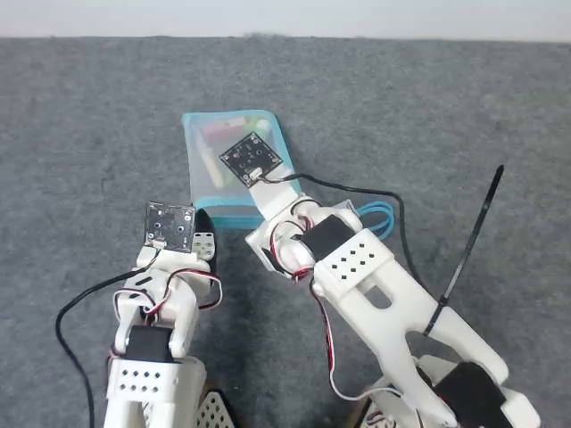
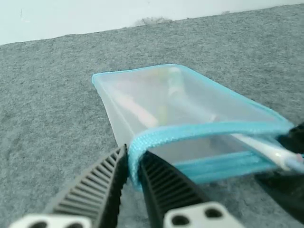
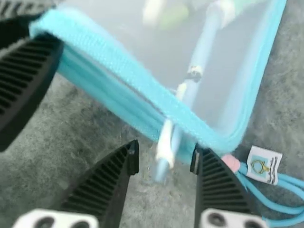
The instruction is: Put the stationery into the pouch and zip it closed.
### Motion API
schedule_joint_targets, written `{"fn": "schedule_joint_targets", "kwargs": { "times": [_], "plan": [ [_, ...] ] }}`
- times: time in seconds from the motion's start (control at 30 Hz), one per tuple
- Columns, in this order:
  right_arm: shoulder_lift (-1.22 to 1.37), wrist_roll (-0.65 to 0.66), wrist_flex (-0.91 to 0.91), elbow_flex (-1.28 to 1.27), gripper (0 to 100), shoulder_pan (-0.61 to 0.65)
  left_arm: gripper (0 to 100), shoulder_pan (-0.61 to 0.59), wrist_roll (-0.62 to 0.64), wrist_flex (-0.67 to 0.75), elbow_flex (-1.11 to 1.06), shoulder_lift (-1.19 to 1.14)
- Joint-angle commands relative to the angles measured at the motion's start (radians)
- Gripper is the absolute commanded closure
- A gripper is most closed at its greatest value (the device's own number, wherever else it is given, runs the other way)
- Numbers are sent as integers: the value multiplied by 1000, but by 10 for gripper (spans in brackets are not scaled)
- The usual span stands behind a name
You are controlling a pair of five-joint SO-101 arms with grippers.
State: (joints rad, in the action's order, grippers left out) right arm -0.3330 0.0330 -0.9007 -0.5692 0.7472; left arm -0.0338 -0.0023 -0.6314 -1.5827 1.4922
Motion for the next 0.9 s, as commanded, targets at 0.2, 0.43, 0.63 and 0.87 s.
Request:
{"fn": "schedule_joint_targets", "kwargs": {
  "times": [0.2,0.43,0.63,0.87],
  "plan": [
    [-5,-14,62,55,812,-68,988,8,15,49,16,20],
    [-8,-9,61,57,981,-73,988,8,15,49,7,20],
    [-39,-6,-74,77,992,-142,988,8,15,51,7,20],
    [-219,-3,-188,75,992,-260,988,8,15,100,-16,20]
  ]
}}
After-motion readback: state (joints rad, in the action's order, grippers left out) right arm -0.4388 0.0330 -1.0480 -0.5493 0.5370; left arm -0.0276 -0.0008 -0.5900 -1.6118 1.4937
